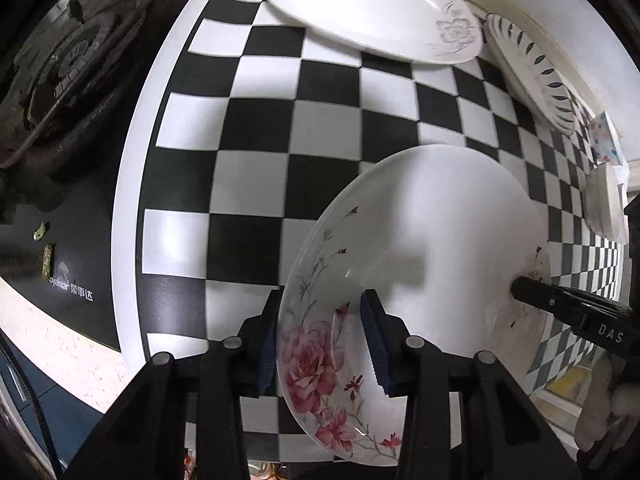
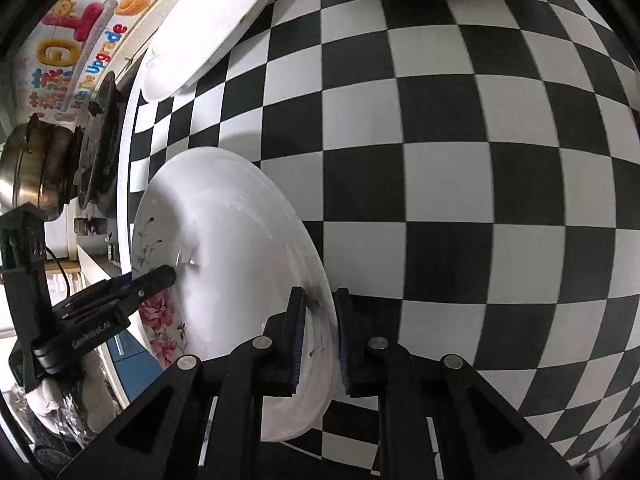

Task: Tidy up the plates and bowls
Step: 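Lift the pink-flower plate with both tools and carry it over the swirl plate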

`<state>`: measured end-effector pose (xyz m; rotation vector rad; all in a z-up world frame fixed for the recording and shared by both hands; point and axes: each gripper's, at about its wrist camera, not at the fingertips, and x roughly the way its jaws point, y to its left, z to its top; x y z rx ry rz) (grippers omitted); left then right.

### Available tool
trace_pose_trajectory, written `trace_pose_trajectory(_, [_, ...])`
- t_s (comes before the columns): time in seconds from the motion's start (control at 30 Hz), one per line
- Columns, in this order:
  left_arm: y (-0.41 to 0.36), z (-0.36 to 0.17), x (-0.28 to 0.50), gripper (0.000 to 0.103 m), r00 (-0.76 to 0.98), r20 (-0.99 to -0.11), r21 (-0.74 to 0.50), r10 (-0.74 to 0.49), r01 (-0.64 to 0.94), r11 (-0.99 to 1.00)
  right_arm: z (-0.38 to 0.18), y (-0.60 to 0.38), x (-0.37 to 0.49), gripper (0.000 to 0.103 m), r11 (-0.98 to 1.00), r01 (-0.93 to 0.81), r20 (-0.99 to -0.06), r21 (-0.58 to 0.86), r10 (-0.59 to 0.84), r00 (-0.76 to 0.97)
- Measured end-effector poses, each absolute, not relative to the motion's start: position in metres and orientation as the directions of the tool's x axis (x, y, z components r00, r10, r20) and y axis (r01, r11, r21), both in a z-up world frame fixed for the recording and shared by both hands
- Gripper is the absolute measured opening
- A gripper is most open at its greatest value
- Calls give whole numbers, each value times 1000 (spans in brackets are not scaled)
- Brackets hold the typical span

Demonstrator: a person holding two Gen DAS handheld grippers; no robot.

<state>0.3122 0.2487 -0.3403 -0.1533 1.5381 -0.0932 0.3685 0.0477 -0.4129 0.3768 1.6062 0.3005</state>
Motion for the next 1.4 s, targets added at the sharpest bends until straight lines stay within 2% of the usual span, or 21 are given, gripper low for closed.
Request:
trace_pose_trajectory(0.3, [205,-299,319,36,74,-980,-181,-182,16,983,-381,2,369,16,905,68,-907,421,421,4])
trace_pose_trajectory(0.6, [141,-312,365,36,63,-979,-188,-194,96,978,-360,-78,368,16,896,138,-907,422,417,63])
trace_pose_trajectory(0.93, [102,-338,371,36,8,-987,-157,-160,147,976,-382,-134,356,16,896,196,-917,399,394,63])
trace_pose_trajectory(1.4, [97,-357,370,36,-7,-994,-109,-109,103,989,-403,-136,361,16,902,172,-918,396,395,37])
